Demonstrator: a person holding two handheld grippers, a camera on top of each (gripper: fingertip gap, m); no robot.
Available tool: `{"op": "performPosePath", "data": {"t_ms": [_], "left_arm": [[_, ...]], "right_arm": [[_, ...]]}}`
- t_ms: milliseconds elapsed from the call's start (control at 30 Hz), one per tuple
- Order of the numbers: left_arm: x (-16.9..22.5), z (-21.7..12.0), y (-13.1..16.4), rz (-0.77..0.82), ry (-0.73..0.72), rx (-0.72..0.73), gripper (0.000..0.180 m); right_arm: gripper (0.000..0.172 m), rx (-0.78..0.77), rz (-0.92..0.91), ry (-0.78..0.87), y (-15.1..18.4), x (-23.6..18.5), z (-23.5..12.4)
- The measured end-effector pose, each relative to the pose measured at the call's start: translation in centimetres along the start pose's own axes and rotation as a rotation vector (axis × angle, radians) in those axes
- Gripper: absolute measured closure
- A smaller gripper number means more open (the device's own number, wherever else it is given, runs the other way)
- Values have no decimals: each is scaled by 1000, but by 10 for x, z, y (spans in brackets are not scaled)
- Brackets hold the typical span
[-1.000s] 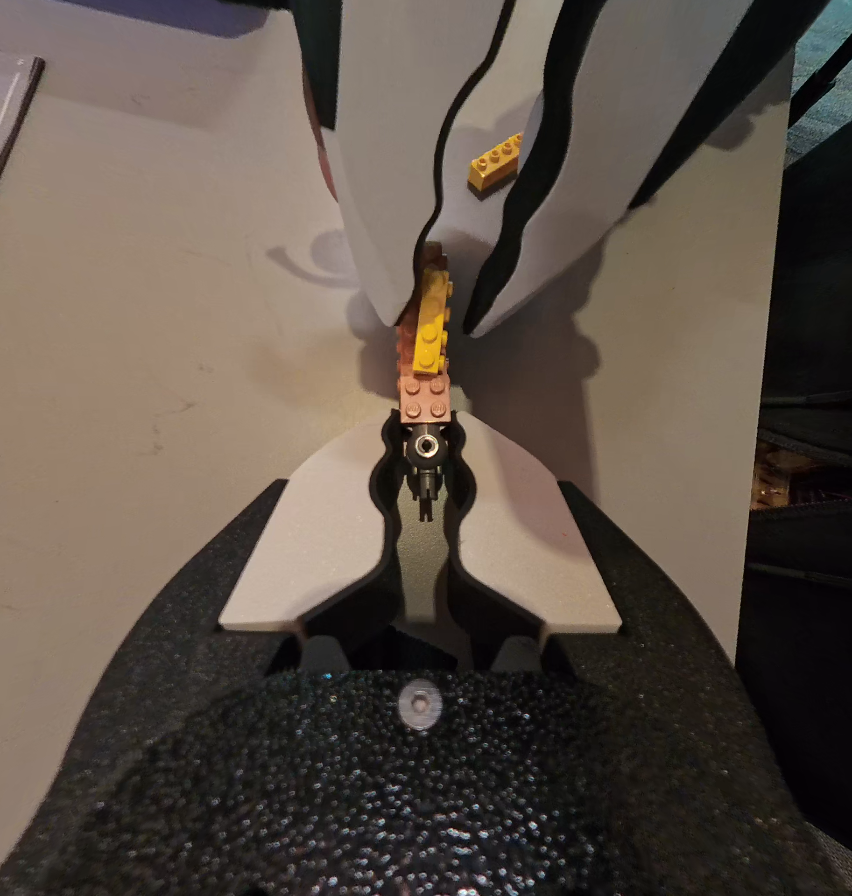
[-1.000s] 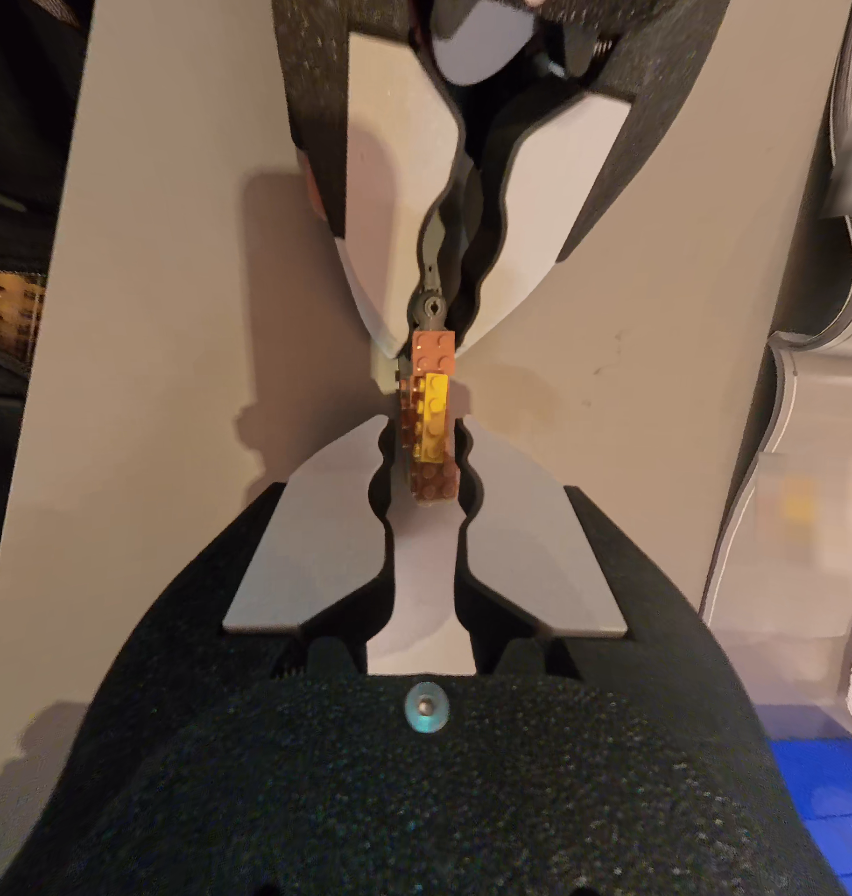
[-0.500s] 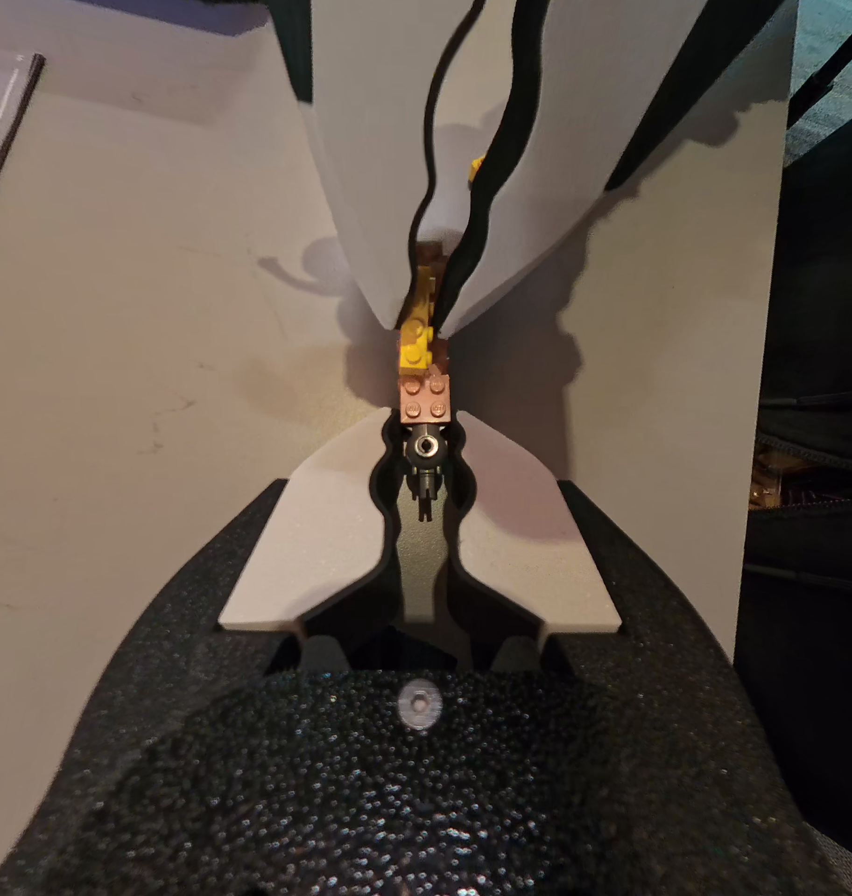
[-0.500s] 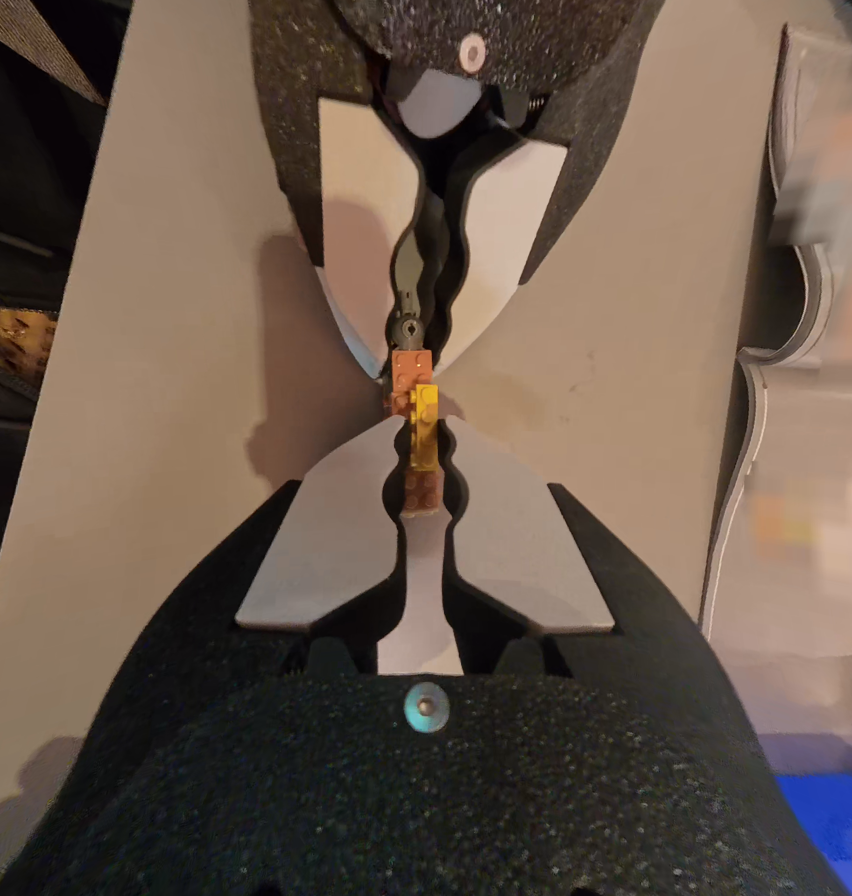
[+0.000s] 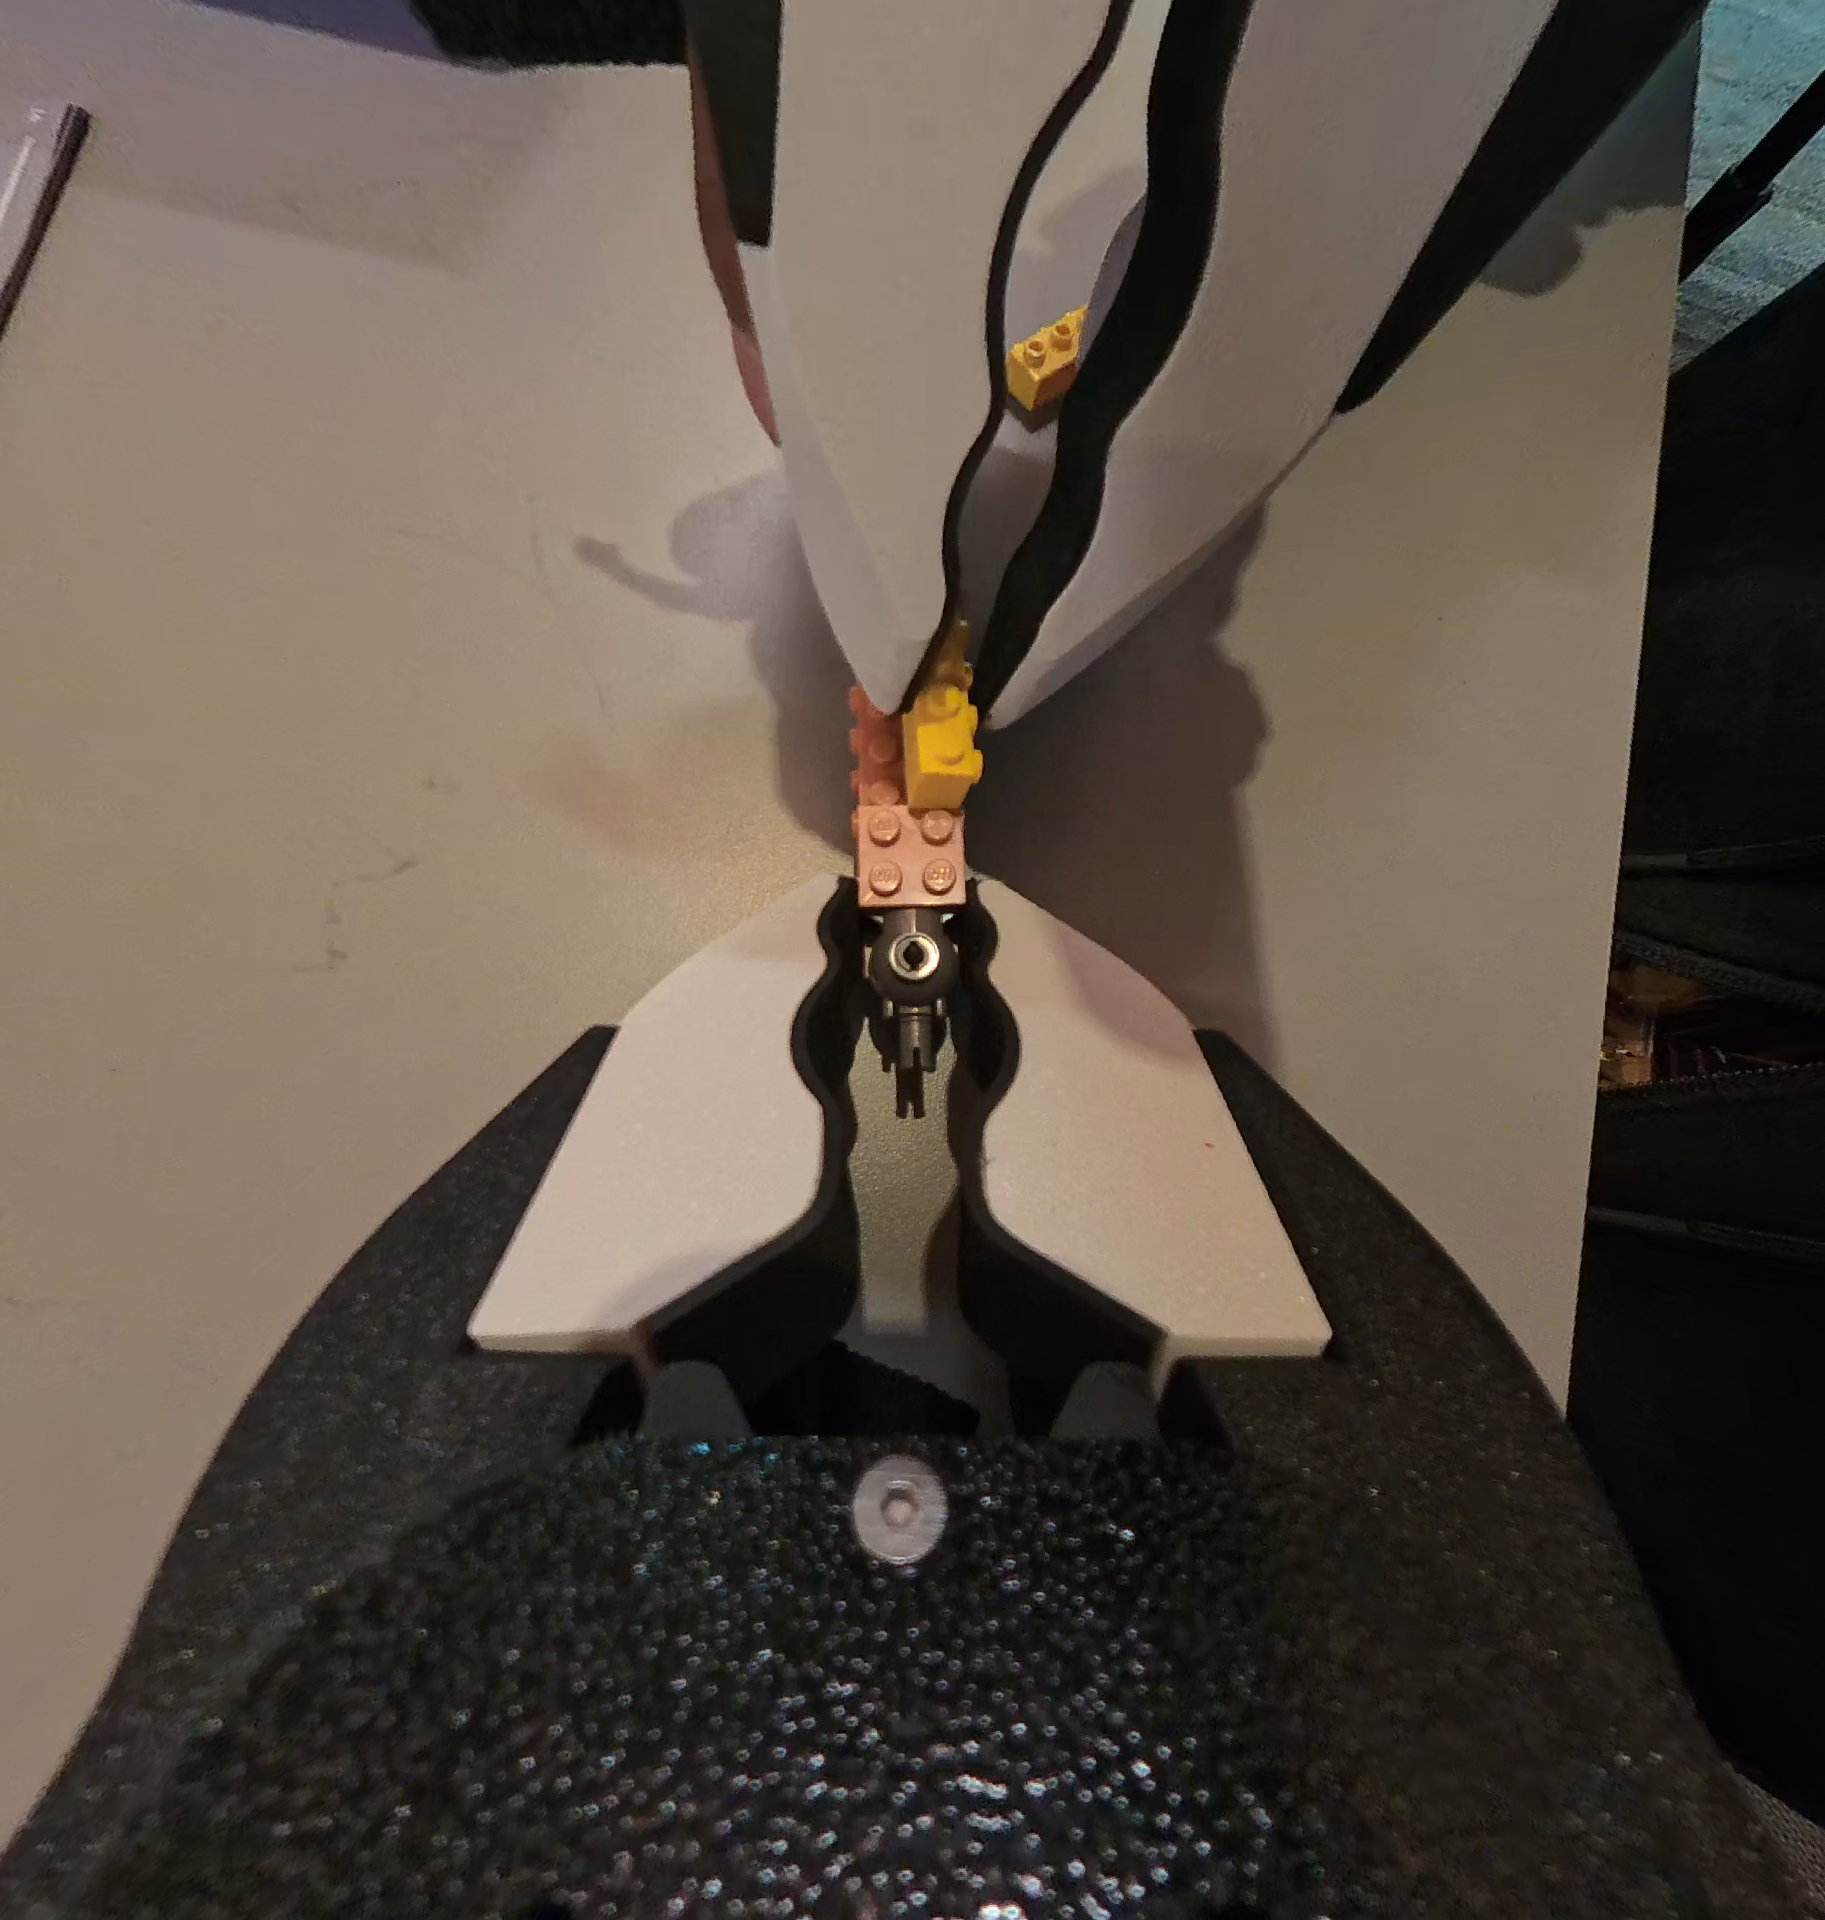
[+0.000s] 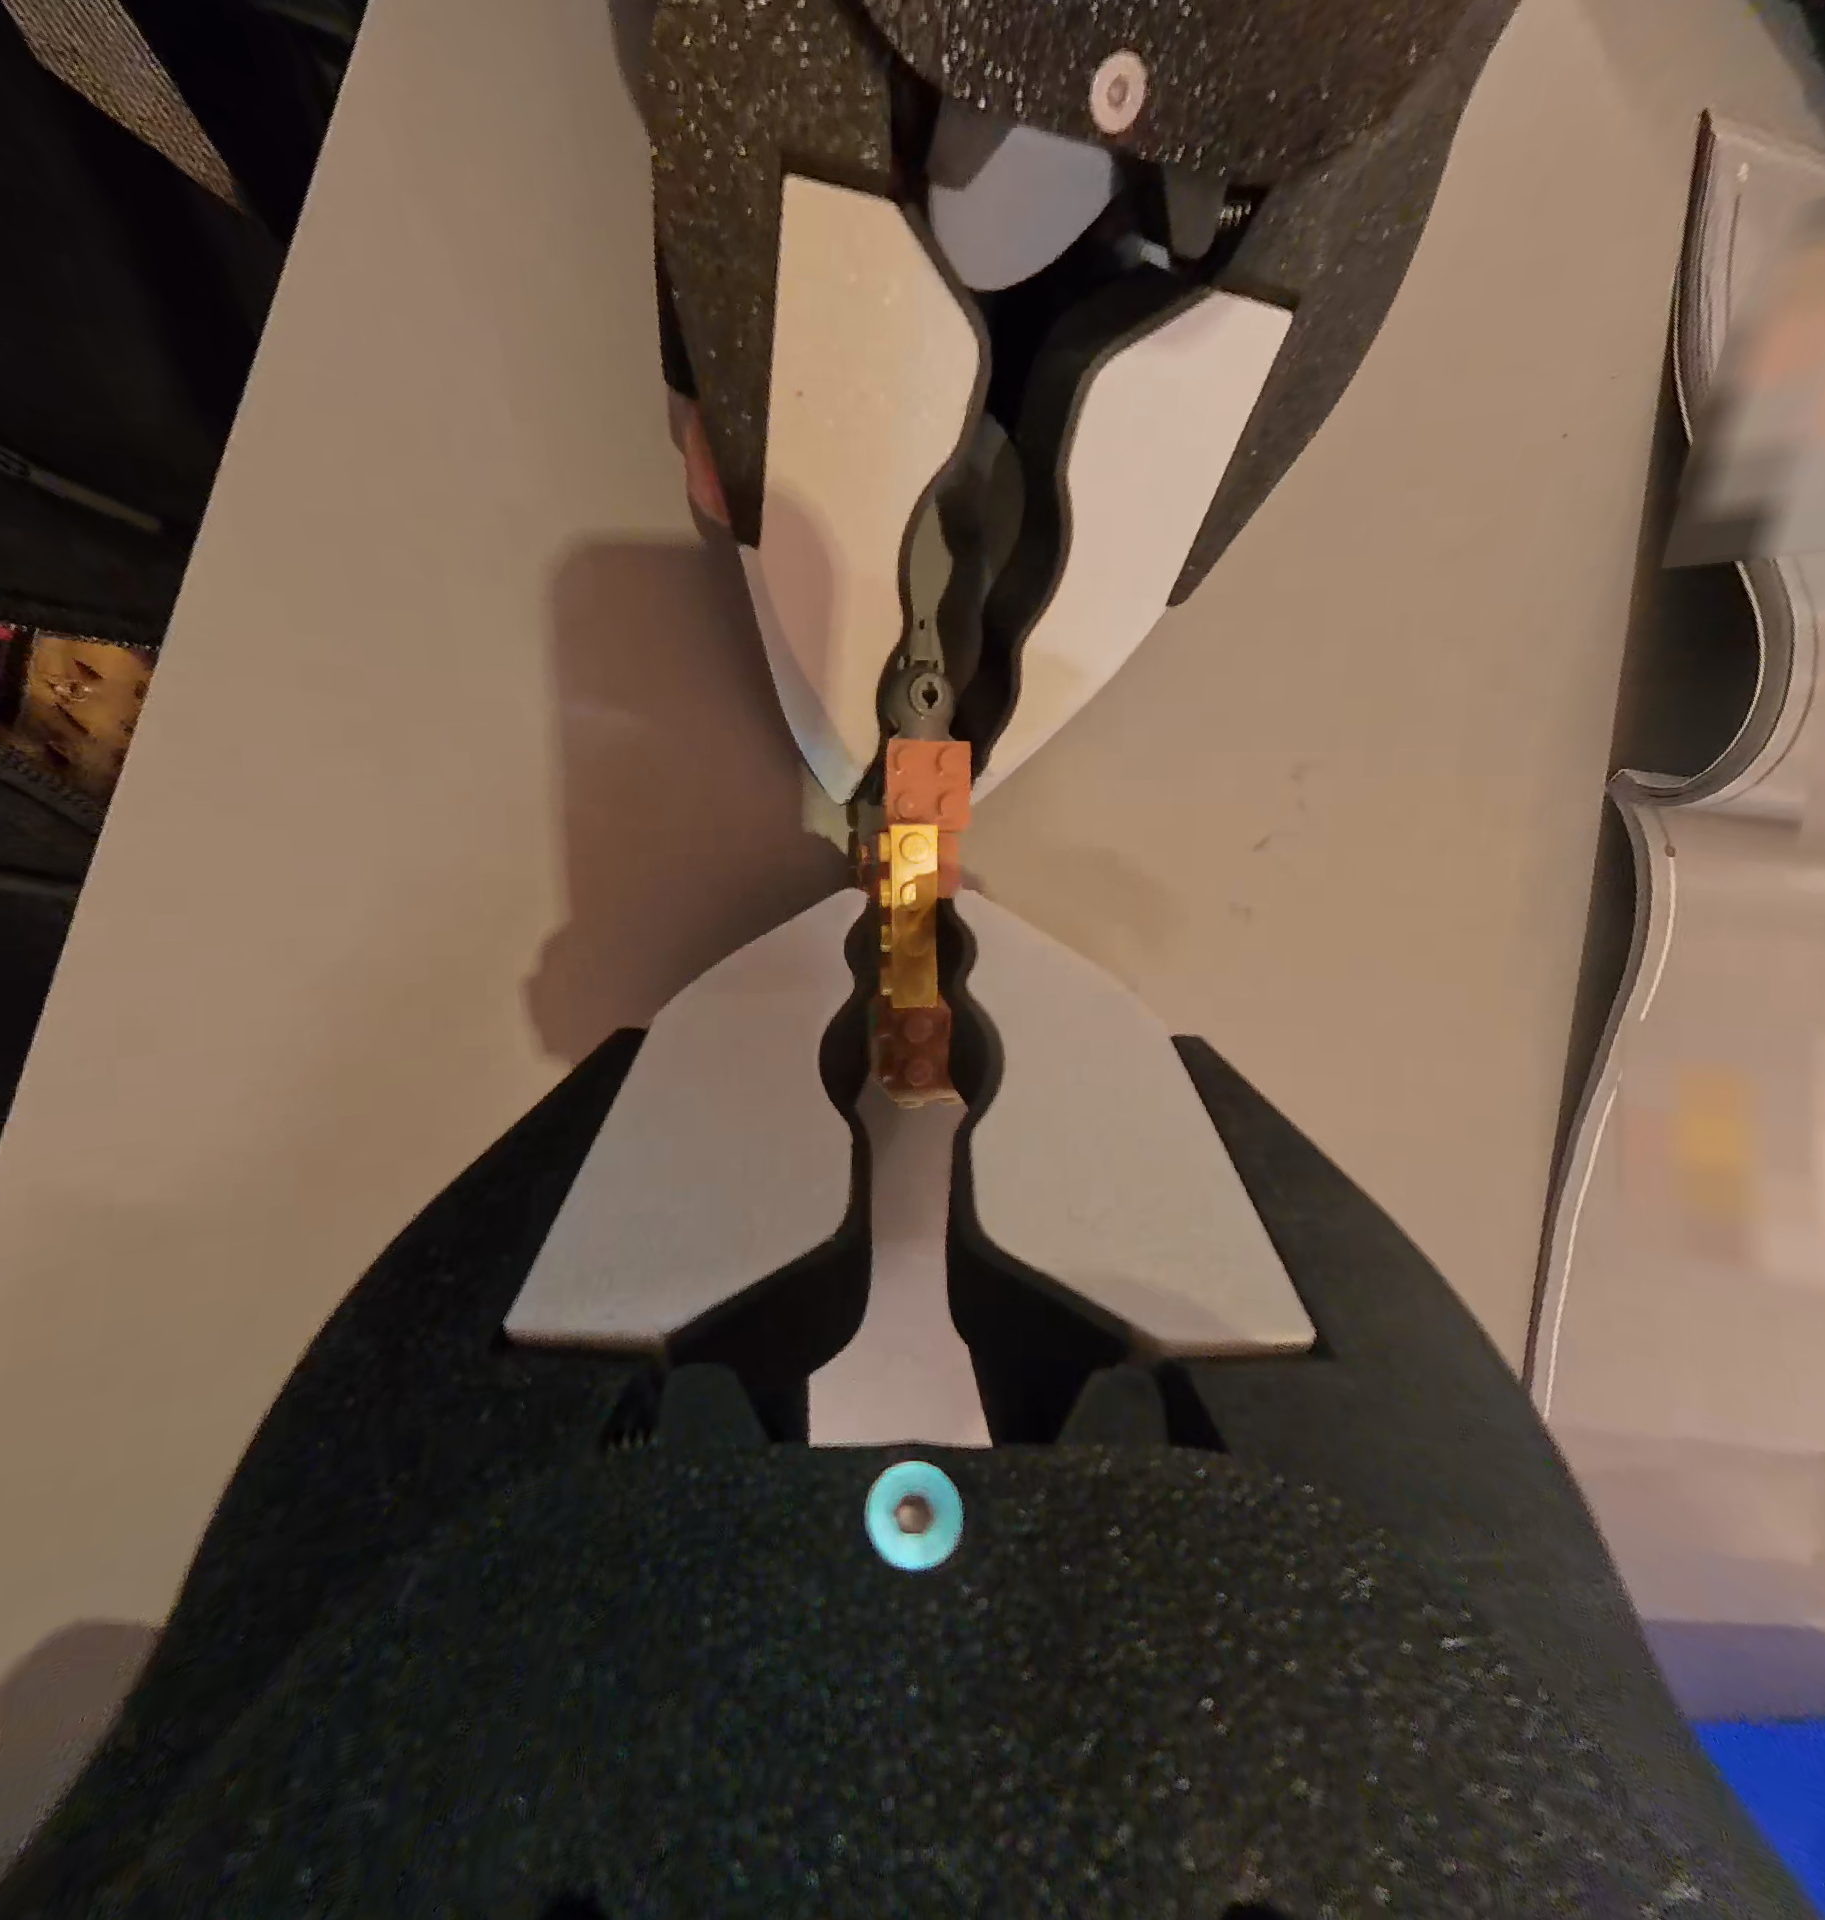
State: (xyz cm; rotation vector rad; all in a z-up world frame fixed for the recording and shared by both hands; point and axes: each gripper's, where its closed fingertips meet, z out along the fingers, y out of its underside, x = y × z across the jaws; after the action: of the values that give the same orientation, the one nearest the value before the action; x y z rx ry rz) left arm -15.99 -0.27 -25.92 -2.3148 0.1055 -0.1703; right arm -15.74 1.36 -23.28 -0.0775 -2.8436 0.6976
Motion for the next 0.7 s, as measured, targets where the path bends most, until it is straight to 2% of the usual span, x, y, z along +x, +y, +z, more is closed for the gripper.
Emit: {"op": "performPosePath", "data": {"t_ms": [700], "left_arm": [[-1,0,0,2,-7,-2,164]], "right_arm": [[163,-149,11,-23,2,2,-1]]}}
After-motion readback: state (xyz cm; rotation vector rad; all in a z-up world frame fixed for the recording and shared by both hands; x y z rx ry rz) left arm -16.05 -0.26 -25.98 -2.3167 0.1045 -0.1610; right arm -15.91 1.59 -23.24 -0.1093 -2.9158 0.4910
